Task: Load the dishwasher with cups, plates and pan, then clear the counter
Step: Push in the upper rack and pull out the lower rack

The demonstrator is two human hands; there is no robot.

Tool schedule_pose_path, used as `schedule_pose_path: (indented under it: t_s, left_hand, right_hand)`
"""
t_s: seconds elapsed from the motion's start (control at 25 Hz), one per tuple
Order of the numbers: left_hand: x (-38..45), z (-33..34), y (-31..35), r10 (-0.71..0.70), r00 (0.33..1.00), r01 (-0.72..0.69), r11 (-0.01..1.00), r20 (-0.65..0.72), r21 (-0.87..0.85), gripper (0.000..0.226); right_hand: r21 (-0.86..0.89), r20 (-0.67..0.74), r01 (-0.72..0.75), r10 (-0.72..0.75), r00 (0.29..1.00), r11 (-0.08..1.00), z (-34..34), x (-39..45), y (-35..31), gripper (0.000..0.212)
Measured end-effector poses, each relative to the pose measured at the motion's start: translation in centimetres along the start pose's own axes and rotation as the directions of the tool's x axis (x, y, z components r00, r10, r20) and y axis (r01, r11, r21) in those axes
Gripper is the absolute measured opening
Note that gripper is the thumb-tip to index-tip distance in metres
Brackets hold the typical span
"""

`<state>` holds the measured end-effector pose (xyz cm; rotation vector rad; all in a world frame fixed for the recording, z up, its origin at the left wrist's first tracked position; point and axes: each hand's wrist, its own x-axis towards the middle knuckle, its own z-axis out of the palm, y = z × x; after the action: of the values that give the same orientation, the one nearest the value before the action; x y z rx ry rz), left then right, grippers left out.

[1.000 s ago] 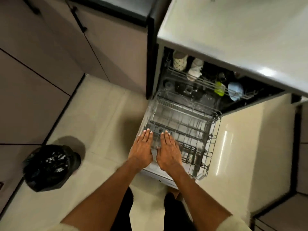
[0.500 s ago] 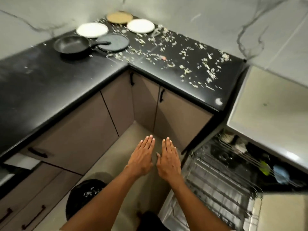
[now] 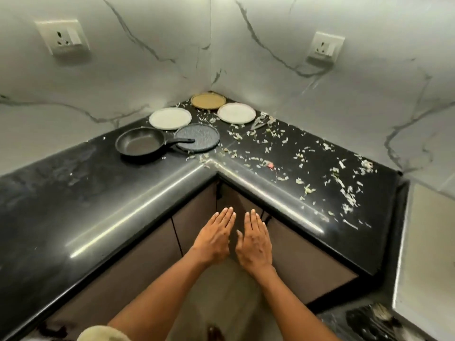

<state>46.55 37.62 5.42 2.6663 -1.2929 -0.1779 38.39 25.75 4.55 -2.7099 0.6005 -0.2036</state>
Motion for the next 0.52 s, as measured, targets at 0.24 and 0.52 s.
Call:
schedule_pose_path:
  t_s: [0.24,0.52]
  left_hand:
    - [13.0,-4.2,-5.5,-0.050,0.997,0.048,0.998,-0.055,-0.032,0.078]
    - [25.0,-5.5,-10.1,-0.017,0.998,0.012,0.997,-0.056,-0.078,0.073]
  right_hand:
    - [-0.035,-0.012,0.036,-0.037,0.999,0.999,-2.0,14.6,-0.6,0.064]
    - [-0.073,0.024,0.017,-0.015,1.000,0.997,-0.7,27.5,0.4,0.062]
